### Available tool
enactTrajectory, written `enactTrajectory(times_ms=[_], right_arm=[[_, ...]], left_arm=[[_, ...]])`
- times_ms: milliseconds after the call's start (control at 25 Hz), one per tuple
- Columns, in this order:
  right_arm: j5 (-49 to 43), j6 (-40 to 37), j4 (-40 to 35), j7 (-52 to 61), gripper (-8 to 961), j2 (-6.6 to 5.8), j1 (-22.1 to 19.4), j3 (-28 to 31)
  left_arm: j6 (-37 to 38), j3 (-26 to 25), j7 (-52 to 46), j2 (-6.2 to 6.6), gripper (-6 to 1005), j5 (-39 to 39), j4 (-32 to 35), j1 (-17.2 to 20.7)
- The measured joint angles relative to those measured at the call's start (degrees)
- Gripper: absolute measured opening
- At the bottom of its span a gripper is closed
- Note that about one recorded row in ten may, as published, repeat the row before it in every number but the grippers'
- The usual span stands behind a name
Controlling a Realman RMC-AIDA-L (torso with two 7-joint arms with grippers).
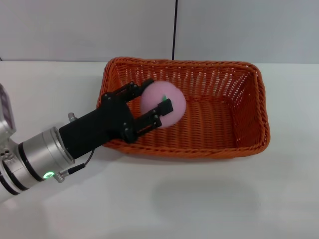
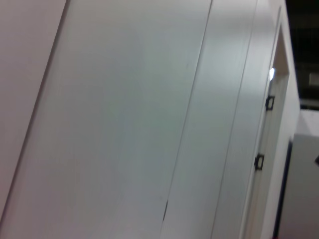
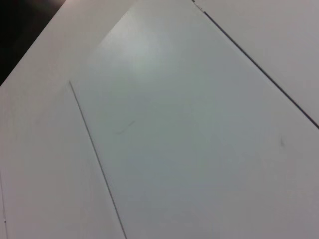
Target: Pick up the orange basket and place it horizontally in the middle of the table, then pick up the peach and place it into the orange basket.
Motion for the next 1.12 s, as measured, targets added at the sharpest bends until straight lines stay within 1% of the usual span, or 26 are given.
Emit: enactTrajectory(times_ms=[200,360,440,480,560,600,640,680,720,760,840,960,1120], right_arm=[[-0.1,1.6,0.2,0.0,627,-0.13,-0.1,0.5],[-0.2,2.8,0.9,-1.4,627,-0.09,-0.1,0.3],[-0.2,3.0,4.2,-6.8,627,-0.06,0.2,0.6],[-0.2,3.0,4.2,-6.8,627,-0.06,0.2,0.6],[0.1,3.1,7.2,-12.1,627,0.0,0.9,1.6],[0.1,3.3,10.3,-17.7,627,0.1,1.7,3.3],[0.1,3.3,10.3,-17.7,627,0.1,1.7,3.3],[0.2,3.5,11.8,-20.1,627,0.14,2.2,4.4],[0.2,4.0,13.8,-22.8,627,0.19,2.8,5.7],[0.2,4.5,15.6,-25.0,627,0.2,3.4,6.8],[0.3,5.6,18.3,-28.3,627,0.24,4.4,8.3],[0.4,8.5,20.8,-31.1,627,0.34,5.7,10.6],[0.4,12.3,21.6,-32.5,627,0.45,7.3,13.1]], left_arm=[[2.2,-0.7,0.0,0.05,729,-0.3,-0.6,-0.3],[4.0,-0.8,0.0,0.25,774,-0.5,-1.2,0.0],[4.0,-0.8,0.0,0.25,797,-0.5,-1.2,0.0],[4.0,-0.8,0.0,0.25,809,-0.5,-1.2,0.0],[4.0,-0.9,0.1,0.33,831,-0.9,-2.0,0.7],[3.8,-2.4,0.2,0.5,843,-5.4,-5.3,5.2],[3.8,-3.8,0.5,0.52,854,-8.1,-6.5,7.6],[3.8,-6.0,1.6,0.53,852,-11.1,-7.2,10.3],[3.7,-7.5,2.8,0.52,851,-12.7,-7.4,11.8],[3.7,-8.6,4.0,0.52,849,-14.0,-7.3,12.9],[3.6,-12.4,8.7,0.44,849,-17.8,-6.8,15.8],[3.1,-14.9,10.9,0.44,849,-20.0,-6.3,17.7],[1.7,-18.7,11.4,0.45,849,-22.4,-5.2,20.5]])
